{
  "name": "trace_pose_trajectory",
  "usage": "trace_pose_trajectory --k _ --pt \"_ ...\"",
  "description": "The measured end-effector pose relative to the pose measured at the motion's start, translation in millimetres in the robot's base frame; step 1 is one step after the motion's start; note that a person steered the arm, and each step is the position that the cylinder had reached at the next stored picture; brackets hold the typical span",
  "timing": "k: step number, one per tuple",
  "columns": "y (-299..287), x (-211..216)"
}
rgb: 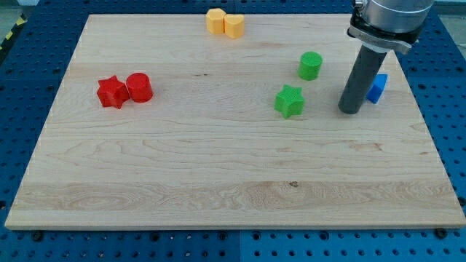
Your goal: Push the green star towards the red circle
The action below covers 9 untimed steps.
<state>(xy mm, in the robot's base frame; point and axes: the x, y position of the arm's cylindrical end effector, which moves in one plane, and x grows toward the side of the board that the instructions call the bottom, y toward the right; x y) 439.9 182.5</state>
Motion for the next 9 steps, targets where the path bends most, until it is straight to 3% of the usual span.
trace_pose_trajectory --k 2,4,7,9 --pt "4 5" --pt "-47 10" --pt "-63 -4" --pt "-144 -3"
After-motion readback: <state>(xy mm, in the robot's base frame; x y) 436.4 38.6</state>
